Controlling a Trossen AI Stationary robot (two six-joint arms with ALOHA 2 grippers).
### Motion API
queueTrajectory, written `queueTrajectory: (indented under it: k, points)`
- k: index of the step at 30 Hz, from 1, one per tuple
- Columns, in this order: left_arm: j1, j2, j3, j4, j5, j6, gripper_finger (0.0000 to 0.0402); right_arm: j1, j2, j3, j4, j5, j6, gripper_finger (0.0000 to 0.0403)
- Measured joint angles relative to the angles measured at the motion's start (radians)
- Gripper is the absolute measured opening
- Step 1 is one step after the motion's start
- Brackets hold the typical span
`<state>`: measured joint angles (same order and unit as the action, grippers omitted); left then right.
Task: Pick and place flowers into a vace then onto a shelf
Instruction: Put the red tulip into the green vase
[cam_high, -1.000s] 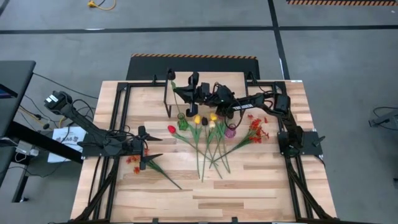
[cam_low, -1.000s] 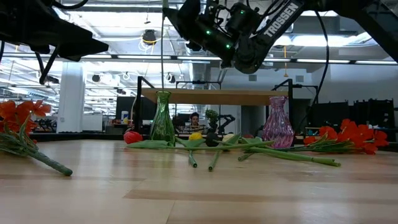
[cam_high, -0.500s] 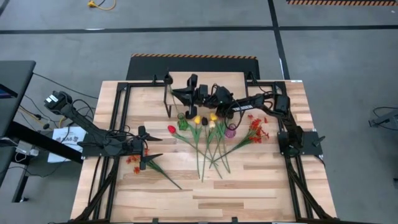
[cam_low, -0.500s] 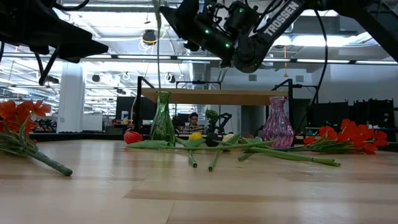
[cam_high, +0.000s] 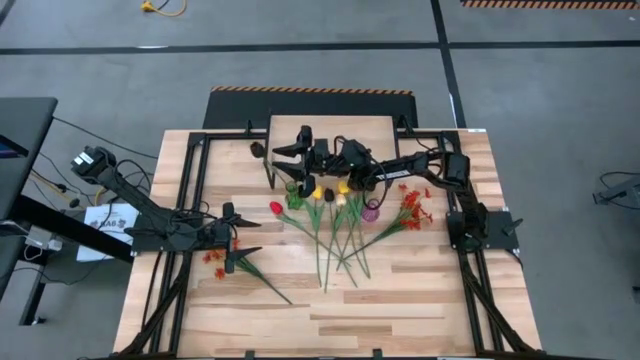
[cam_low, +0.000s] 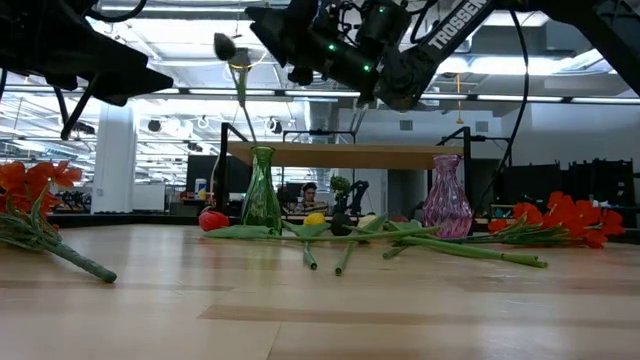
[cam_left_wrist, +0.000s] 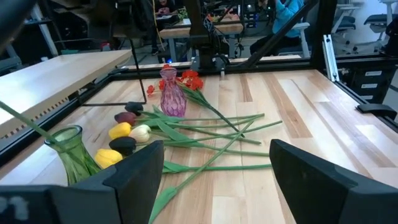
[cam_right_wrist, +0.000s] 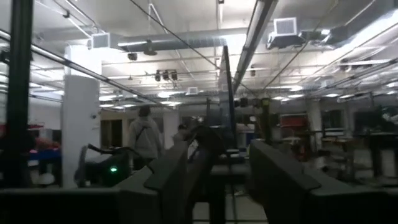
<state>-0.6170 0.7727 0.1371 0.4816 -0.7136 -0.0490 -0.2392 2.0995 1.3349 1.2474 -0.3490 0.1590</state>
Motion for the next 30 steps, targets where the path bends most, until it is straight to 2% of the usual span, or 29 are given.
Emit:
queueTrajectory:
  k: [4, 9, 12, 15, 18, 23, 28, 30]
  points:
    - [0.000, 0.000, 0.000, 0.005, 0.000, 0.000, 0.0284, -0.009, -0.020, 0.000, 0.043, -0.096, 0.087, 0.0174]
    - [0.000, 0.000, 0.000, 0.005, 0.000, 0.000, 0.0284, -0.018, -0.039, 0.003, 0.251, -0.380, 0.295, 0.0170]
    - [0.000, 0.000, 0.000, 0.006, 0.010, 0.000, 0.0284, 0.003, -0.040, 0.004, 0.313, -0.460, 0.431, 0.0165]
    - [0.000, 0.000, 0.000, 0.006, 0.057, 0.000, 0.0284, 0.041, -0.073, 0.010, 0.191, -0.529, 0.463, 0.0162]
    - [0.000, 0.000, 0.000, 0.008, 0.104, 0.005, 0.0284, 0.090, -0.077, 0.025, 0.097, -0.579, 0.391, 0.0159]
    - [0.000, 0.000, 0.000, 0.034, 0.132, 0.066, 0.0284, 0.143, -0.090, 0.036, -0.148, -0.578, 0.341, 0.0150]
    - [0.000, 0.000, 0.000, 0.064, 0.130, 0.095, 0.0284, 0.135, -0.096, 0.035, -0.548, -0.547, 0.238, 0.0132]
    - [0.000, 0.000, 0.000, 0.064, 0.130, 0.096, 0.0284, 0.130, -0.095, 0.035, -0.691, -0.493, 0.184, 0.0124]
